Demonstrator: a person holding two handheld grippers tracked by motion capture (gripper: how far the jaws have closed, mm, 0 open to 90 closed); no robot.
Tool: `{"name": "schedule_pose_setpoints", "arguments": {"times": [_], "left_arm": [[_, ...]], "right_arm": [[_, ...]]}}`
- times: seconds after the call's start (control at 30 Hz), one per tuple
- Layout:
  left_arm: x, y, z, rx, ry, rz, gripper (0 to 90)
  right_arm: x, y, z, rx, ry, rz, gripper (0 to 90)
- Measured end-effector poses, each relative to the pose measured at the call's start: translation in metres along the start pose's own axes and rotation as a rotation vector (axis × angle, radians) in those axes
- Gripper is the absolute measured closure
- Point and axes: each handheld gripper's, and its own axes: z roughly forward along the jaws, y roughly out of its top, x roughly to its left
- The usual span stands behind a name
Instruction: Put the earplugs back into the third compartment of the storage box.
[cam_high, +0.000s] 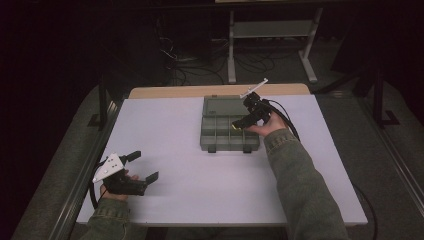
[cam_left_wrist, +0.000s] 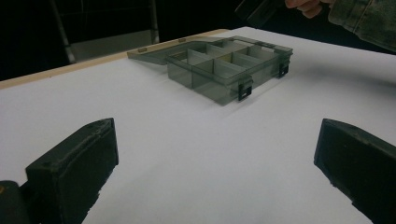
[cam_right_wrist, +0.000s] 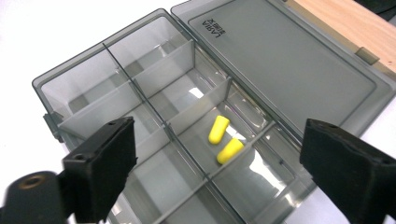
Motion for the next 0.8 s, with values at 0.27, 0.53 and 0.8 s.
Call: {"name": "schedule_pose_setpoints", "arguments": {"times": [0.27,0.53,0.8], "left_arm": [[0.000,0.000,0.000,0.003,0.001,0.001,0.0],[0.000,0.000,0.000,0.003,0.002,0.002,0.0],[0.000,0.000,0.000,0.001,0.003,0.000,0.0]], "right_arm": [[0.003,-0.011,-0.018,-0.058,0.010,0.001,5.6],[0.012,-0.023,-0.035,-0.109,0.017,-0.015,5.4],[0.017,-0.038,-0.047,-0.136,0.016,-0.008,5.7]]}}
